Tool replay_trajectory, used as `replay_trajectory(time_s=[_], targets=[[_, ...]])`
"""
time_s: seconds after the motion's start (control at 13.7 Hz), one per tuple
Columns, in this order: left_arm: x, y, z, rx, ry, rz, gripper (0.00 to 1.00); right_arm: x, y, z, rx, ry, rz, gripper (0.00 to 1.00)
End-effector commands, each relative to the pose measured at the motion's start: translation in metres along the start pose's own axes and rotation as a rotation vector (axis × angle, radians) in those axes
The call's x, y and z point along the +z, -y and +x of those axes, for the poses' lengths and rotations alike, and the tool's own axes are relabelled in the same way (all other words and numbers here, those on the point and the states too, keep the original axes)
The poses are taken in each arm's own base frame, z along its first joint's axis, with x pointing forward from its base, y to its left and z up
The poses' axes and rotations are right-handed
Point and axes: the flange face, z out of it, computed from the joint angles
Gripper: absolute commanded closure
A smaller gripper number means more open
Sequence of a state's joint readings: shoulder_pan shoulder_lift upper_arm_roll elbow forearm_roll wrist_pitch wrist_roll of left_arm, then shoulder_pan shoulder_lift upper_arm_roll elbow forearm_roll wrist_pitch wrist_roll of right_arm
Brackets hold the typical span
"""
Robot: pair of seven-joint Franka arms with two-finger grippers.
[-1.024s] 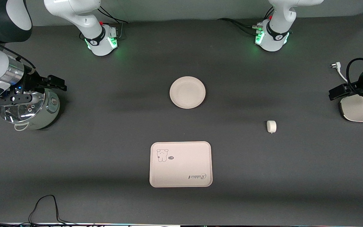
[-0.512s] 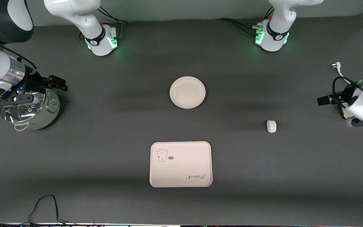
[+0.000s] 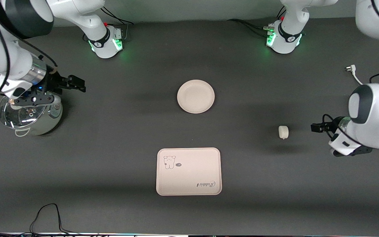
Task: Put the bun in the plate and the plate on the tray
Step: 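Move the left gripper toward the small white bun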
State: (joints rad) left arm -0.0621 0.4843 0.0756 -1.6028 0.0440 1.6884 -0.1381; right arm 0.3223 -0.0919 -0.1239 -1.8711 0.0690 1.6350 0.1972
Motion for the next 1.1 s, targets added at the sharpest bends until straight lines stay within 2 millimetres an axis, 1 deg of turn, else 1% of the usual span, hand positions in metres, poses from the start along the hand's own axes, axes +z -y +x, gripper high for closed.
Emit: replay_trajectory(time_s=[0.0,0.07,0.15,0.22,0.37,0.44,0.51,0.59,0.66,0.8,0.88,0.95,1.02], targets=[[0.022,-0.023,0.015,-0.052,0.008,-0.042,0.0,-0.003,0.047,-0.018,0.072,-0.017,0.005,0.0],[0.035,-0.032,0.019,-0.122,0.03,-0.059,0.0,-0.003,0.062,-0.023,0.07,-0.027,0.004,0.0],[0.037,-0.046,0.018,-0.147,0.027,-0.056,0.0,-0.002,0.073,-0.026,0.065,-0.035,0.004,0.0],[0.037,-0.06,0.016,-0.131,0.023,-0.047,0.0,-0.002,0.079,-0.026,0.074,-0.043,0.008,0.0],[0.042,-0.067,0.017,-0.126,0.015,-0.058,0.0,0.004,0.087,-0.027,0.073,-0.063,0.03,0.0],[0.042,-0.073,0.018,-0.119,-0.003,-0.059,0.0,0.006,0.092,-0.031,0.074,-0.07,0.081,0.0],[0.05,-0.079,0.021,-0.111,-0.008,-0.057,0.0,0.011,0.091,-0.034,0.074,-0.088,0.099,0.0],[0.056,-0.082,0.023,-0.105,-0.028,-0.06,0.0,0.014,0.092,-0.036,0.072,-0.108,0.109,0.0],[0.067,-0.082,0.021,-0.102,-0.041,-0.062,0.0,0.016,0.1,-0.039,0.056,-0.118,0.115,0.0],[0.071,-0.087,0.015,-0.087,-0.062,-0.064,0.01,0.015,0.102,-0.037,0.054,-0.136,0.124,0.0],[0.068,-0.087,0.012,-0.082,-0.108,-0.078,0.01,0.015,0.102,-0.037,0.054,-0.138,0.127,0.0],[0.076,-0.083,0.005,-0.079,-0.15,-0.091,0.01,0.015,0.102,-0.037,0.054,-0.139,0.128,0.0],[0.08,-0.084,-0.005,-0.069,-0.202,-0.106,0.01,0.016,0.103,-0.037,0.053,-0.138,0.125,0.0]])
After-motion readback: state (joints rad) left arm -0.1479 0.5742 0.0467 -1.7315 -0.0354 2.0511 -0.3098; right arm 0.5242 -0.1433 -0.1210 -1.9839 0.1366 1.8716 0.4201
